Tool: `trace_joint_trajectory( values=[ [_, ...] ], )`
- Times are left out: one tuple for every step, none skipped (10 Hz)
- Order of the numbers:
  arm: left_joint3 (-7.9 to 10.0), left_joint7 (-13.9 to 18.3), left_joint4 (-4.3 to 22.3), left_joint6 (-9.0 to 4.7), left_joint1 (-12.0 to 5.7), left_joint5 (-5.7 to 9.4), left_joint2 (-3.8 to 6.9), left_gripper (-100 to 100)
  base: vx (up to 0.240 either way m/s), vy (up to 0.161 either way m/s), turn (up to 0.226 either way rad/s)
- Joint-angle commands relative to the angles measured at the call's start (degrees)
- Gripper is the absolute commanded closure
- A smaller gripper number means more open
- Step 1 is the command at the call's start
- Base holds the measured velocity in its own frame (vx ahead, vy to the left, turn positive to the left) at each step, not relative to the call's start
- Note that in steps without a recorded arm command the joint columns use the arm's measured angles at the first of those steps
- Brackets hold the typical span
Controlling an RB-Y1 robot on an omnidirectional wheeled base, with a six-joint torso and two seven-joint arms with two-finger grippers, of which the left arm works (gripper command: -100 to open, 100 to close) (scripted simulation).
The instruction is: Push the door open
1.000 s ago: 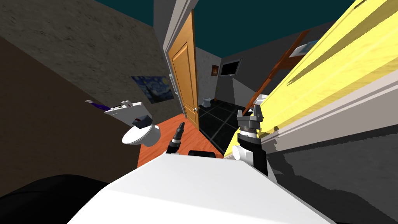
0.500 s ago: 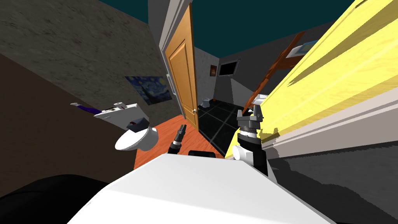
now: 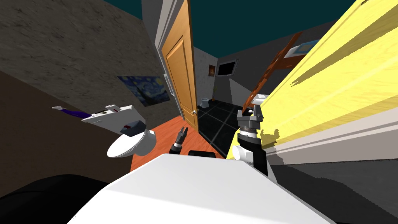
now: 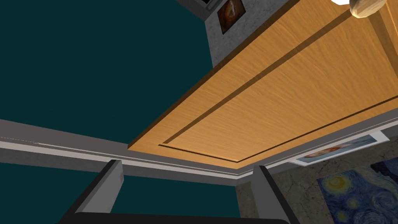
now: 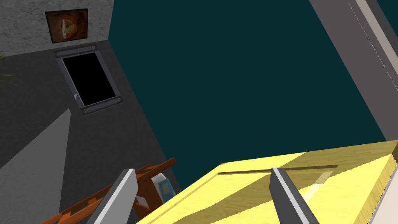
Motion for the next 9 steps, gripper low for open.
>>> trace_joint_trajectory(
  values=[
    [-0.63, -1.9, 1.3, -0.53, -0.14, 0.21, 0.44, -100, 0.084, 0.045, -0.055],
    [-1.06, -3.0, 2.0, -0.86, -0.11, 0.31, 0.70, -100, 0.095, 0.048, -0.061],
    [-1.48, -4.2, 2.8, -1.20, -0.08, 0.42, 0.96, -100, 0.094, 0.051, -0.068],
    [-1.90, -5.3, 3.5, -1.53, -0.05, 0.52, 1.22, -100, 0.092, 0.046, -0.063],
    [-2.32, -6.4, 4.2, -1.86, -0.02, 0.62, 1.47, -100, 0.081, 0.047, -0.049],
    [-2.73, -7.5, 4.9, -2.19, 0.00, 0.72, 1.72, -100, 0.077, 0.043, -0.062],
    [-3.15, -8.6, 5.6, -2.51, 0.03, 0.83, 1.97, -100, 0.078, 0.042, -0.078],
    [-3.56, -9.7, 6.3, -2.84, 0.06, 0.93, 2.21, -100, 0.089, 0.061, -0.053],
    [-3.97, -10.8, 7.0, -3.17, 0.09, 1.03, 2.46, -100, 0.103, 0.068, -0.048]
  ],
)
